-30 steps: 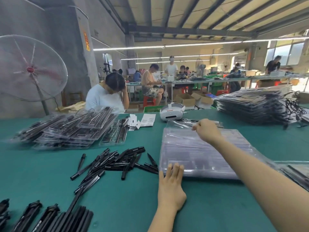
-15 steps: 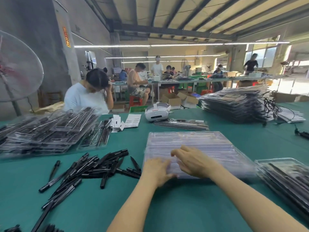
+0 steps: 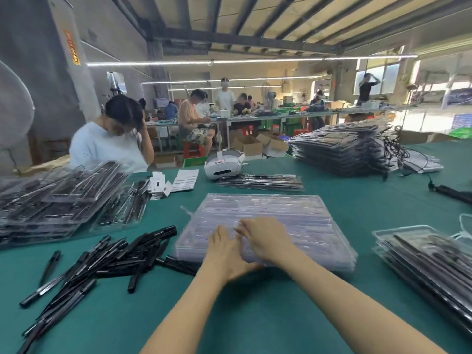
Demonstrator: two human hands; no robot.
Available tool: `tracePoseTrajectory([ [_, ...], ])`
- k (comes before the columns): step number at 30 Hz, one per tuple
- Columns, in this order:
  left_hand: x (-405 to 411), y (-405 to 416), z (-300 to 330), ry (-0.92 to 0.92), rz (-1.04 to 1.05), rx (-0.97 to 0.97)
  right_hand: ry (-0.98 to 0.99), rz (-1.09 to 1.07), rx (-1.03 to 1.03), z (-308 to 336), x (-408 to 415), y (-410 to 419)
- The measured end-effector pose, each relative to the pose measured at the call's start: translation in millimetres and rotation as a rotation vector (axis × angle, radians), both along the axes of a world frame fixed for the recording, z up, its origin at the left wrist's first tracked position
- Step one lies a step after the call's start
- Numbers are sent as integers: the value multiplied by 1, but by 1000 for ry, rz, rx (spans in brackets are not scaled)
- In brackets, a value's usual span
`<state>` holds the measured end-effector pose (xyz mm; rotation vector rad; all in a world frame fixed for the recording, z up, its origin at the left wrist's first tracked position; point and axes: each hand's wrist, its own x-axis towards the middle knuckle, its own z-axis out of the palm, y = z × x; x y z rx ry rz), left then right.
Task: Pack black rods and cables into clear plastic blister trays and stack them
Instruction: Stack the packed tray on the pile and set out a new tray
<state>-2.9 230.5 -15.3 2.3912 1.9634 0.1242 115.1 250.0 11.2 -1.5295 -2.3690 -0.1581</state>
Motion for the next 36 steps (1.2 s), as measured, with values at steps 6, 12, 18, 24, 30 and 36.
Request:
tracePoseTrajectory([
  [6, -6, 10, -4, 32, -1, -71, 183, -54, -25, 14, 2, 17],
  [12, -3, 12, 2, 36, 7, -52, 164, -95, 64, 73, 5, 32],
  [18, -4, 18, 4, 51, 14, -90, 732, -255, 400, 188, 64, 25],
  [24, -14, -1, 11, -254, -71, -78, 691, 178, 652, 224, 65, -52],
  [30, -72, -72, 14, -1768, 376, 130, -54, 160, 432, 59, 28, -121],
  [36, -156, -139, 18, -1729, 466, -331, -270, 202, 265, -54, 3, -168],
])
